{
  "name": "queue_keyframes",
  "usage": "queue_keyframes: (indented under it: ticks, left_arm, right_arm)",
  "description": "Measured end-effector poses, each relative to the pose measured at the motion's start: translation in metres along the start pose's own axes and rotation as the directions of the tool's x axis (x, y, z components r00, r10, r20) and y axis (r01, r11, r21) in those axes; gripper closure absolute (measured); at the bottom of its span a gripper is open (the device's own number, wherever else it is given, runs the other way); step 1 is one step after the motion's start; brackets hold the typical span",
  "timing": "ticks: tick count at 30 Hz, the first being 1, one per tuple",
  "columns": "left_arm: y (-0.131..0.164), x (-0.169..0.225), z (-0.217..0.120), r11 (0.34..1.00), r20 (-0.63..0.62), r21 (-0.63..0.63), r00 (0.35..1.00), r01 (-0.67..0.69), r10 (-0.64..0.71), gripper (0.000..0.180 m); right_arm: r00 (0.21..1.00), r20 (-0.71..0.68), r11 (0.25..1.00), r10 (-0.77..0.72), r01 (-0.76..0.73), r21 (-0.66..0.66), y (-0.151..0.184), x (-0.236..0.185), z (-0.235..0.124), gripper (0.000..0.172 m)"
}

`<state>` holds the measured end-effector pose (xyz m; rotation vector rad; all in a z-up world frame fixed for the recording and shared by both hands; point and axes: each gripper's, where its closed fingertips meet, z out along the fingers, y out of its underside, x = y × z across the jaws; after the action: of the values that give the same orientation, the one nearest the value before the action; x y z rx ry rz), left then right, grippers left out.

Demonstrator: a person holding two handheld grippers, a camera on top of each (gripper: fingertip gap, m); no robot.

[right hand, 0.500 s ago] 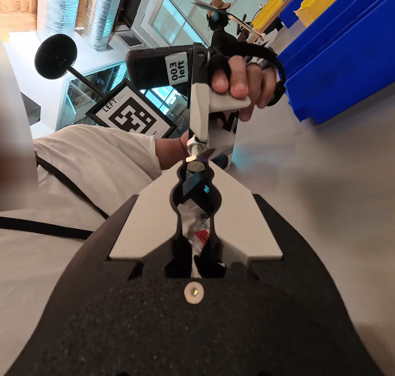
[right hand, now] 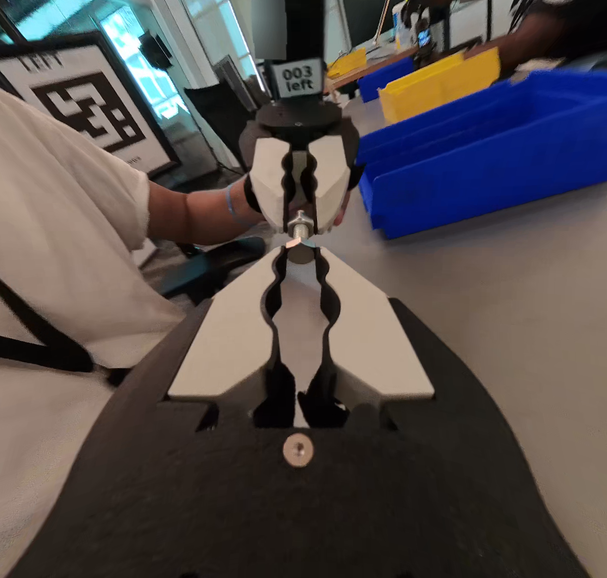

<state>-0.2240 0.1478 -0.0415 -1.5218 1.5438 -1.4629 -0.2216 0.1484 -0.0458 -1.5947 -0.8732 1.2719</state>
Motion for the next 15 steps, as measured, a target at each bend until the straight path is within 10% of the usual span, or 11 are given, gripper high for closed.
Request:
queue_keyframes:
  ticks: [2,5,8,15]
  left_arm:
    - [-0.005,-0.002,0.0,0.966,-0.061,0.052,0.966,0.254,-0.251,0.164]
    - [-0.011,-0.003,0.001,0.762,-0.246,0.065,0.75,0.645,-0.614,0.164]
    - [-0.016,-0.002,0.002,0.658,-0.383,0.077,0.632,0.749,-0.674,0.164]
    - [-0.04,-0.008,-0.017,0.848,-0.236,0.4,0.933,0.347,-0.271,0.156]
  right_arm:
    - [0.991,-0.058,0.993,-0.117,0.117,-0.001,-0.003,0.003,-0.002,0.155]
    - [0.974,-0.094,0.978,-0.206,0.207,0.006,-0.008,0.004,-0.006,0.155]
    - [0.984,-0.076,0.985,-0.164,0.167,0.038,-0.012,0.003,-0.009,0.155]
    - [0.998,-0.035,0.997,-0.051,0.053,0.064,-0.011,0.007,-0.011,0.155]
